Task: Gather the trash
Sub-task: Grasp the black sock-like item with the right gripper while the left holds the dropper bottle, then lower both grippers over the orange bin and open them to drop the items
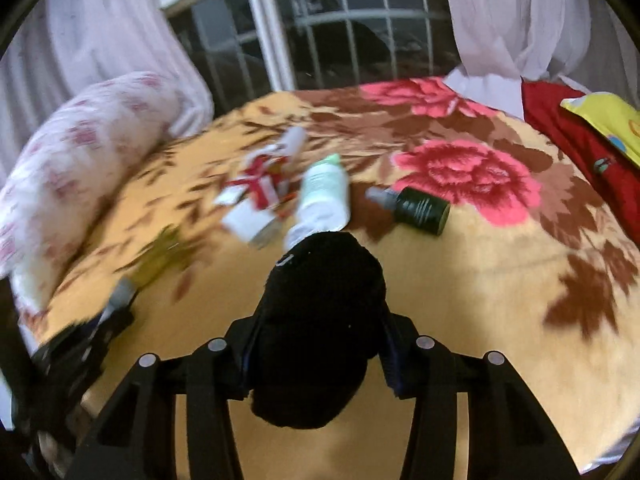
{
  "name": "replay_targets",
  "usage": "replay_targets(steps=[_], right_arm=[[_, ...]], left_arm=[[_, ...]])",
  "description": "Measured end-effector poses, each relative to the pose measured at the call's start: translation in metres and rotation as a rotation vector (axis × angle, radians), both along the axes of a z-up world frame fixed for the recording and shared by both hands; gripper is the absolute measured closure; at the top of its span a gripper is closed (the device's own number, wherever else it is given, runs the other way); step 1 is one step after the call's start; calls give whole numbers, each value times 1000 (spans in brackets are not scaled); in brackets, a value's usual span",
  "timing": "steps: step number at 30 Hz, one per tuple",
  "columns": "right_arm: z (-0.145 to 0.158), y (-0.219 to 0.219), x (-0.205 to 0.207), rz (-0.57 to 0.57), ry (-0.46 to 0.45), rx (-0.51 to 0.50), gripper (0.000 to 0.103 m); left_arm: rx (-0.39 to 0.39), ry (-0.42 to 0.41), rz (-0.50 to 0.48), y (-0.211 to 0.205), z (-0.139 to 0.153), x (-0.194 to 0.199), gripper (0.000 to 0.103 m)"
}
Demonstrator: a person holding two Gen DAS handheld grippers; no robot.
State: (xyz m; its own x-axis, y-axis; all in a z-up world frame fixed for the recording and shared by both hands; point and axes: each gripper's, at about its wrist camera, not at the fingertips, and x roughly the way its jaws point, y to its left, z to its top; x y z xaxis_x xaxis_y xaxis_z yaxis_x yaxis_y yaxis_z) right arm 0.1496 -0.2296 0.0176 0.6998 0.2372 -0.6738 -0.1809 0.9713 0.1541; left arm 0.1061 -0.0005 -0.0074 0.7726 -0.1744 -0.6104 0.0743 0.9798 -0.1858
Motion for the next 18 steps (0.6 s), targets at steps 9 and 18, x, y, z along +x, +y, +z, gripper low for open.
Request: replay_targets(steps=[9, 18], right_arm=[[2, 11, -120, 106, -75, 47, 55], [-46, 38, -201, 178, -6, -17, 54]], left_arm=[[98, 8, -74, -28, 22, -85, 80], [167, 145, -149, -47, -21, -160, 80]])
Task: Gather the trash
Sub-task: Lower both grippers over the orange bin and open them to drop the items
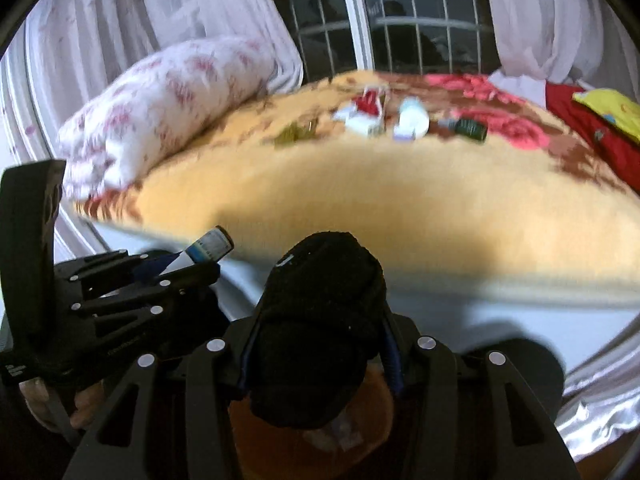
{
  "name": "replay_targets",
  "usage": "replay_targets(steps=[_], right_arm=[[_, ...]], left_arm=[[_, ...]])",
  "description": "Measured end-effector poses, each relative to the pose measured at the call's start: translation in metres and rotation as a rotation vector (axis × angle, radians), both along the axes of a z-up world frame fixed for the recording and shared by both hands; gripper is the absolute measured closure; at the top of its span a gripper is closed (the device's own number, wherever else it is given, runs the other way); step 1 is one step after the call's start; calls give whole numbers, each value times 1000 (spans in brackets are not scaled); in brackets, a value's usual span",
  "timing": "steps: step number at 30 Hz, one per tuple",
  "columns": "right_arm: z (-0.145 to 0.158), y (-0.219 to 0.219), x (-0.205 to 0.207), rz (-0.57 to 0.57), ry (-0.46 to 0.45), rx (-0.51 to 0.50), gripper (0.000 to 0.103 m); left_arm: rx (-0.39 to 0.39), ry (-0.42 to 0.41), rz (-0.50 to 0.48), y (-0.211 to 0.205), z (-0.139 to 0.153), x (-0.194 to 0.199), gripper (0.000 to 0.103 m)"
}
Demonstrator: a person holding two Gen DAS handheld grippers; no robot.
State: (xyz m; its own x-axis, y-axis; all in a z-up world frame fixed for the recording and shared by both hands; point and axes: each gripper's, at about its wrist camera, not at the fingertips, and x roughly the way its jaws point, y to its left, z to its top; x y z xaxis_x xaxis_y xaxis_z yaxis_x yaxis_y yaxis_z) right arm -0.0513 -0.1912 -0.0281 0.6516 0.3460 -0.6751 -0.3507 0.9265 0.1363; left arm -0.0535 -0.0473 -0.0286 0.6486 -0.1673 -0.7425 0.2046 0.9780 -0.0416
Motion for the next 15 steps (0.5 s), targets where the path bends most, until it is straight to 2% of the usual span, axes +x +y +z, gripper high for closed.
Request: replay_targets(steps=[3, 6, 15], right_arm=[[-20, 4, -11, -15, 45, -30, 54], [-34, 2, -14, -40, 92, -35, 54], [-46, -1, -15, -68, 128, -34, 54]], left_arm=[[-2, 81, -11, 0, -23, -5, 80], [0, 129, -17, 0, -35, -4, 80], [-17, 151, -23, 1, -42, 0, 80]])
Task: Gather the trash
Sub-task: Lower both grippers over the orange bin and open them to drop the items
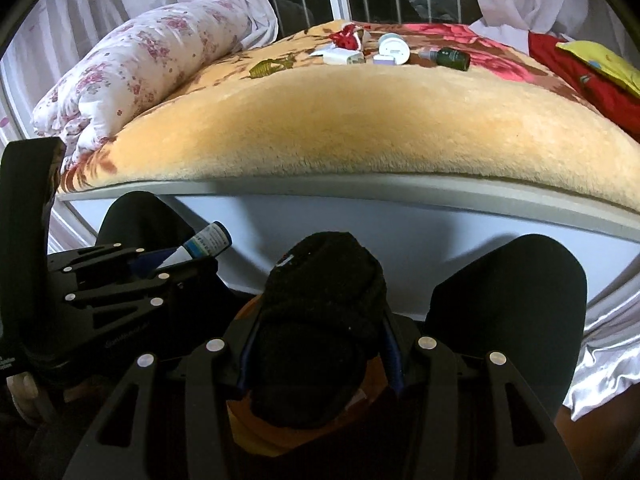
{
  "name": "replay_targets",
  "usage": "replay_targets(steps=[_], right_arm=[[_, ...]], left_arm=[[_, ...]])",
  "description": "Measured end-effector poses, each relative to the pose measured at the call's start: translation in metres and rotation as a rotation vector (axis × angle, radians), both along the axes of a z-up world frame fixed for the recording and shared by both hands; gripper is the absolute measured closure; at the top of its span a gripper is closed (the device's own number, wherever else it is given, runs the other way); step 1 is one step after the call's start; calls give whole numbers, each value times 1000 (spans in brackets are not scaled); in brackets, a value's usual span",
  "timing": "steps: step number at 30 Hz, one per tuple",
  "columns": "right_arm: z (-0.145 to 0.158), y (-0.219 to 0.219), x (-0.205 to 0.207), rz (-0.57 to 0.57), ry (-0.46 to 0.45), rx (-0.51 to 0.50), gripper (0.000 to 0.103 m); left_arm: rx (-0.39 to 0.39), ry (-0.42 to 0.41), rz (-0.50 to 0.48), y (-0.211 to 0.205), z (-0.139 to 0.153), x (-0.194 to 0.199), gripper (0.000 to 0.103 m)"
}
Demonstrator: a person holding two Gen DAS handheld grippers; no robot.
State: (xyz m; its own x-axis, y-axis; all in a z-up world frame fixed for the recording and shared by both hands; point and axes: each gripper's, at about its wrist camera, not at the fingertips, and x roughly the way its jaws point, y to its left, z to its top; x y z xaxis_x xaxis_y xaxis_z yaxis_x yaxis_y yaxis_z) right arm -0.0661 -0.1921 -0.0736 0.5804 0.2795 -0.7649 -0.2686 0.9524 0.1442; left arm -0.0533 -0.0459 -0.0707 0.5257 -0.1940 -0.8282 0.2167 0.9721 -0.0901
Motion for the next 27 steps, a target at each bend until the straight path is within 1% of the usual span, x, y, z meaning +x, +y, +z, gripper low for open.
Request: replay_targets(steps=[6, 8, 9, 10, 11, 12, 13, 20, 25, 27], right_arm=[[-3, 3, 1, 2, 17, -7, 53], [-3, 5, 1, 8, 21, -15, 51], [-4, 5, 1, 9, 23, -18, 48], [-4, 5, 1, 8, 25, -22, 41], [-4, 5, 1, 4, 23, -25, 27], [-3, 4, 0, -7, 13, -28, 25], [-1, 3, 0, -12, 6, -26, 25], [-1, -8, 1, -55, 10, 9, 25], [-2, -14, 2, -74, 13, 31, 24], [-3, -16, 2, -80, 12, 36, 24]], left_arm=[[-11, 15, 2, 2, -2, 2, 80], [-11, 26, 2, 2, -4, 4, 80], [-9, 31, 3, 2, -5, 4, 79], [-6, 38, 4, 2, -6, 4, 75], [0, 47, 11, 2, -8, 5, 69], [2, 49, 17, 3, -9, 8, 55], [1, 50, 24, 4, -9, 8, 47], [-5, 56, 35, 6, -9, 8, 47], [-26, 29, 33, 9, -1, 7, 47], [-22, -5, 30, 11, 8, 7, 47]])
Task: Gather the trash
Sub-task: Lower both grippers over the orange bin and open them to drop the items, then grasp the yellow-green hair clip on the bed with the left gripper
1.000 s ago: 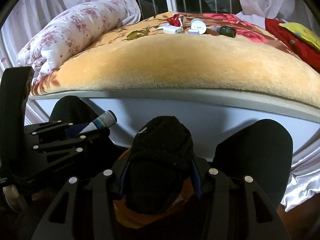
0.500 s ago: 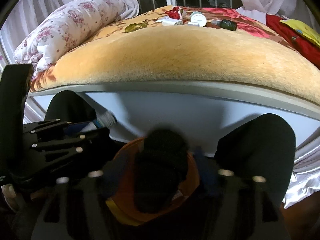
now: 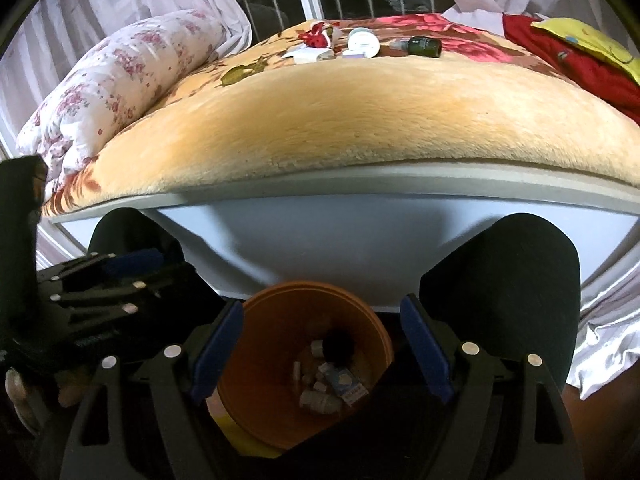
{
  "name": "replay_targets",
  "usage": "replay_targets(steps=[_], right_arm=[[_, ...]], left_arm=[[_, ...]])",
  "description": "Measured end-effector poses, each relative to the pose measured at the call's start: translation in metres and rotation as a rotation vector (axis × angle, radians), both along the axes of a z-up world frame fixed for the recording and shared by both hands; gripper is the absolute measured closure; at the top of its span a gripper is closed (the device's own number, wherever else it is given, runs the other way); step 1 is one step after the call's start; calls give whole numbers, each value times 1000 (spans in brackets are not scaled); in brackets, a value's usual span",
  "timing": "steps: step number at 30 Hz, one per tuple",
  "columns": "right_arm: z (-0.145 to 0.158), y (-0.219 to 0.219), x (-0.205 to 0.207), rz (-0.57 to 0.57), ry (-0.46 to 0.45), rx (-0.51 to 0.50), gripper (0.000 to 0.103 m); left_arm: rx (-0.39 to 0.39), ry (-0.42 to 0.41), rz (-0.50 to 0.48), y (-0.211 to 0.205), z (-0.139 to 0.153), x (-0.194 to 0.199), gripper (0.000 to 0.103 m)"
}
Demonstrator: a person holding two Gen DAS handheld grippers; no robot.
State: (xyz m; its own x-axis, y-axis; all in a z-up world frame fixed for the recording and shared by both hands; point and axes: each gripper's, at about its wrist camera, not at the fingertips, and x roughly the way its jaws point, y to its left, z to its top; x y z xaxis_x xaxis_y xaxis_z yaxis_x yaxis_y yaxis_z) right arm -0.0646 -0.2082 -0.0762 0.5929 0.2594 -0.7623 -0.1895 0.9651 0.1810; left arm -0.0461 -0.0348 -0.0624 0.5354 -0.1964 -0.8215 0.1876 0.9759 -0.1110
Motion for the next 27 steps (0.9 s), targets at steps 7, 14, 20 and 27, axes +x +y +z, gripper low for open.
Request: replay_targets(steps=[7, 14, 20, 27], right_arm=[[-3, -6, 1, -14, -8, 24, 22], [-12, -8, 6, -4, 8, 50, 21], [-23, -15, 9, -13, 37, 70, 20], [-27, -17, 9, 1, 32, 76, 18]], left_arm=[[-34, -112, 65, 19, 54, 43, 35], [5, -141, 164, 21, 85, 161, 23], [39, -80, 256, 22, 66, 237, 23], [65, 2, 343, 23, 41, 282, 23]])
